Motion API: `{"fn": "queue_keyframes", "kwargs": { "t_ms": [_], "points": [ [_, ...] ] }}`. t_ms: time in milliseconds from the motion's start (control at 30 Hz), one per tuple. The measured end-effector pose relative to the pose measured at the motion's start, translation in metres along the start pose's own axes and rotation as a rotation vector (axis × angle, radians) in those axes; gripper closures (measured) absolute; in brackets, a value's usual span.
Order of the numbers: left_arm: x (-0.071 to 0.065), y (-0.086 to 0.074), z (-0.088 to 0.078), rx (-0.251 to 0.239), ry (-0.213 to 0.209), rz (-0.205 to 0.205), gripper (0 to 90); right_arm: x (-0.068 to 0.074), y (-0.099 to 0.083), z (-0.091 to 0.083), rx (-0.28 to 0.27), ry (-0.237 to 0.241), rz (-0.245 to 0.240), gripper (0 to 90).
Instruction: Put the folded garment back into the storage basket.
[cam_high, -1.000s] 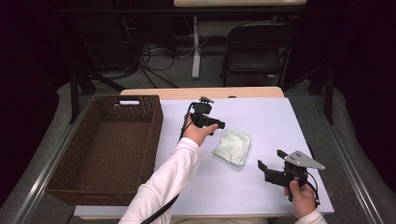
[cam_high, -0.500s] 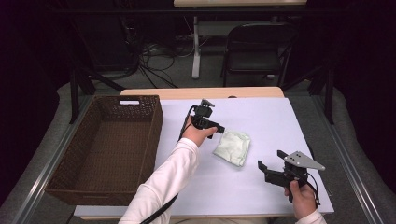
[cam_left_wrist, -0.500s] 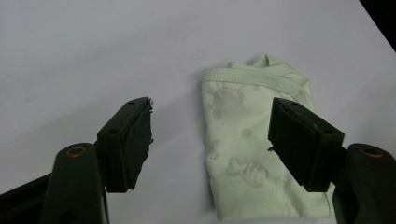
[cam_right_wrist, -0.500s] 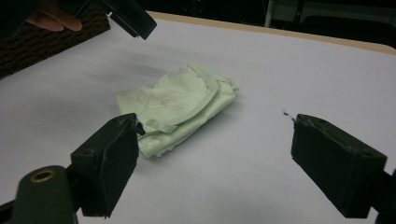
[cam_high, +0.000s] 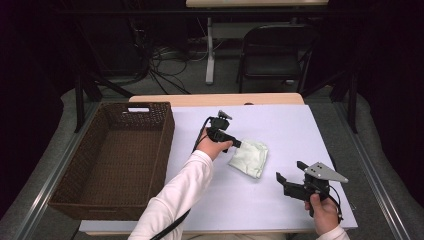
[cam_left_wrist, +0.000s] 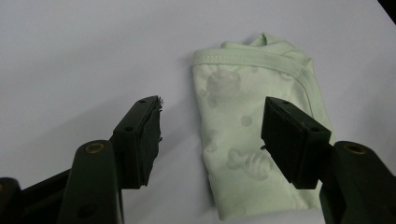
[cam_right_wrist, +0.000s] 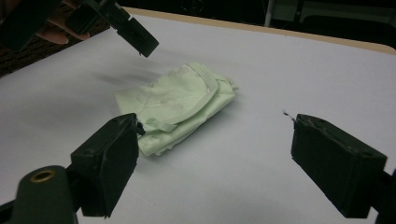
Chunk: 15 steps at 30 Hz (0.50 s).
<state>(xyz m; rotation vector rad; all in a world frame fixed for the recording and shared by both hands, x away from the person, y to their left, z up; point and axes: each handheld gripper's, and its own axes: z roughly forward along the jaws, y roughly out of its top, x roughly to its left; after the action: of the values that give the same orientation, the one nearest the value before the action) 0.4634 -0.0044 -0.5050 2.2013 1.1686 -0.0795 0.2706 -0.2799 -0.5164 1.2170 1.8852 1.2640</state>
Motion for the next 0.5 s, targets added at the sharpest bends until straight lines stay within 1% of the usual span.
{"fn": "queue_keyframes", "kwargs": {
  "t_ms": [100, 133, 167, 233, 267, 333, 367, 400, 433, 500],
  "points": [
    [0.002, -0.002, 0.003, 0.011, -0.008, -0.005, 38.2, 0.000, 0.000, 0.000, -0.006, -0.001, -0.001, 14.6],
    [0.002, -0.002, 0.004, 0.018, -0.004, -0.008, 38.2, 0.000, 0.000, 0.000, -0.006, -0.001, -0.001, 14.6],
    [0.003, -0.002, 0.005, 0.022, -0.014, -0.011, 38.3, 0.000, 0.000, 0.000, -0.005, -0.002, 0.003, 14.6],
    [0.004, -0.003, 0.007, 0.013, -0.016, -0.022, 38.3, 0.000, 0.000, 0.000, -0.005, -0.002, 0.002, 14.6],
    [0.004, -0.004, 0.008, 0.017, -0.020, -0.023, 38.3, 0.001, 0.000, 0.001, -0.005, -0.001, 0.007, 14.6],
    [0.005, -0.005, 0.010, 0.010, -0.016, -0.023, 38.3, 0.001, 0.000, 0.001, -0.005, -0.001, 0.006, 14.6],
    [0.005, -0.005, 0.011, 0.016, -0.017, -0.025, 38.5, 0.001, 0.000, 0.001, -0.006, -0.002, -0.001, 14.6],
    [0.005, -0.005, 0.012, 0.019, -0.015, -0.027, 38.9, 0.000, 0.000, 0.000, 0.007, 0.005, 0.001, 14.6],
    [0.005, -0.005, 0.014, 0.019, -0.016, -0.033, 38.9, 0.000, 0.000, 0.000, 0.007, 0.005, 0.001, 14.6],
    [0.005, -0.006, 0.016, 0.020, -0.017, -0.029, 39.2, 0.000, 0.000, 0.000, 0.008, 0.005, -0.001, 14.6]
  ]
}}
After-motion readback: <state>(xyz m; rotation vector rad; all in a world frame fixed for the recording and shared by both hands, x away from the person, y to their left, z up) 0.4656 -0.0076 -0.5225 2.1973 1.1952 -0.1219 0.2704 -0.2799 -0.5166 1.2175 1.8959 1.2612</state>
